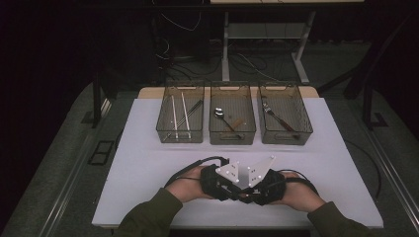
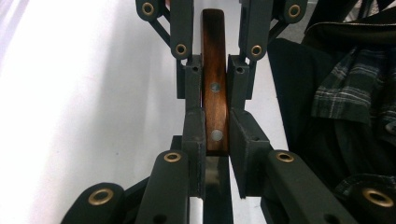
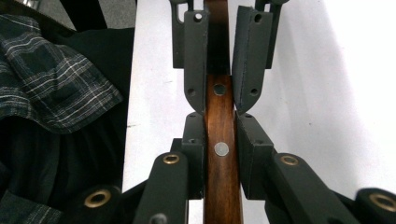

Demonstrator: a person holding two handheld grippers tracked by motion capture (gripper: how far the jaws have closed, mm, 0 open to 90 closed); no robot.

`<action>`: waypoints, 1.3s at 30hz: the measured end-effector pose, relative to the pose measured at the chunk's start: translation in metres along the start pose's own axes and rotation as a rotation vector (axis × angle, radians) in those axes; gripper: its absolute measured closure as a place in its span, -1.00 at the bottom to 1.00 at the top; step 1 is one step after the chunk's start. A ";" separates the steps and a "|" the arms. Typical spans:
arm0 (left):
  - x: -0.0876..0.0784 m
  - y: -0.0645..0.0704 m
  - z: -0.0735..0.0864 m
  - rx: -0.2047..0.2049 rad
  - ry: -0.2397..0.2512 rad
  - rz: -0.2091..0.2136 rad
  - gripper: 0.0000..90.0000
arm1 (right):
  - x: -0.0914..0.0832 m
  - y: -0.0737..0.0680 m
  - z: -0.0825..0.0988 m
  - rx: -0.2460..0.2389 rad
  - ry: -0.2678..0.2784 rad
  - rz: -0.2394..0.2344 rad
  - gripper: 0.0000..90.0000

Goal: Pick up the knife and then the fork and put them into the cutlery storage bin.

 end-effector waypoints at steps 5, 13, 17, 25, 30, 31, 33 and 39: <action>-0.001 0.000 0.000 0.003 0.012 0.004 0.70 | -0.001 0.001 0.001 0.001 0.009 -0.020 0.69; -0.007 -0.002 0.003 -0.035 0.078 -0.014 0.38 | -0.007 0.003 0.005 0.026 0.044 -0.045 0.69; -0.016 -0.007 0.012 -0.073 0.136 -0.040 0.14 | -0.009 0.002 0.006 0.042 0.043 -0.041 0.69; -0.037 -0.007 0.043 -0.243 0.238 -0.137 -0.26 | -0.017 0.006 0.011 0.060 0.062 -0.019 0.69; -0.041 -0.005 0.071 -0.345 0.238 -0.252 -0.55 | -0.022 0.011 0.017 0.104 0.071 0.006 0.69; -0.041 -0.005 0.076 -0.358 0.235 -0.273 -0.60 | -0.022 0.012 0.018 0.112 0.071 0.013 0.69; -0.042 -0.003 0.086 -0.389 0.233 -0.305 -0.69 | -0.023 0.015 0.020 0.121 0.071 0.025 0.69; -0.043 0.001 0.110 -0.471 0.254 -0.380 -0.91 | -0.028 0.020 0.025 0.156 0.095 0.042 0.69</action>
Point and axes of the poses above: each handheld gripper's, and its own axes: x roughly forward along the jaws, z roughly out of its underside, y roughly to its right, the point moved 3 cm from there along x, roughly forward along the jaws, and after that the axes turned 9 degrees about -y, right-handed, at the moved point
